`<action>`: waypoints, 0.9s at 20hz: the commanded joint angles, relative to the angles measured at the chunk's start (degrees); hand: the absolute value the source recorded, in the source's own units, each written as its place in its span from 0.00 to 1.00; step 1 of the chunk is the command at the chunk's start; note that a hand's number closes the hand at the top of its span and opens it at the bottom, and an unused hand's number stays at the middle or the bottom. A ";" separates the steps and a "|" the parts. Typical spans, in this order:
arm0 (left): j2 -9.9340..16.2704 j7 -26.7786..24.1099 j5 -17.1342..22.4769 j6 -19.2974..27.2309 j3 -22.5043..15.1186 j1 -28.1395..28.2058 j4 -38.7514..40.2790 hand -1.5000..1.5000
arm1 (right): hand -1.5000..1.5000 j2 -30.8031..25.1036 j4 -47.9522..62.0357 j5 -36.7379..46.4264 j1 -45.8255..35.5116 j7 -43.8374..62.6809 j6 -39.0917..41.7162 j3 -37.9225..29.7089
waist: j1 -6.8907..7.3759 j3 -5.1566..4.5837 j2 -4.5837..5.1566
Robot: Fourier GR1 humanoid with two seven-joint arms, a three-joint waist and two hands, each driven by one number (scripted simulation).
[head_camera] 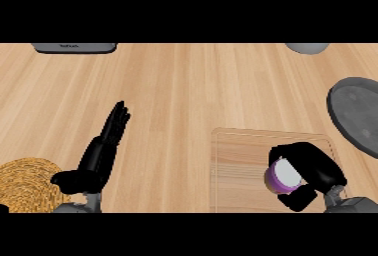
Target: Pick the can from the cutting board and place it in the pan
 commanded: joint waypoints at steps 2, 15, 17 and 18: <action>1.45 2.01 1.69 -3.48 2.05 0.24 -2.23 0.50 | 1.00 2.01 2.87 4.45 -0.96 -3.02 -5.43 -1.44 | 0.18 0.50 0.48; 0.30 1.61 0.62 -2.55 2.68 0.22 -1.30 0.50 | 1.00 8.82 -15.44 15.86 1.00 19.84 -14.69 -5.68 | -0.27 0.48 0.25; -2.90 -1.08 -3.24 0.62 -0.58 1.28 0.55 0.50 | 1.00 9.76 -21.78 17.28 1.22 22.27 -15.75 -5.67 | -0.78 0.46 0.15; -0.34 -0.32 -0.58 -2.37 1.78 1.00 0.24 0.50 | 1.00 9.12 -22.17 17.22 -0.40 21.64 -16.46 -7.47 | -0.46 0.46 0.25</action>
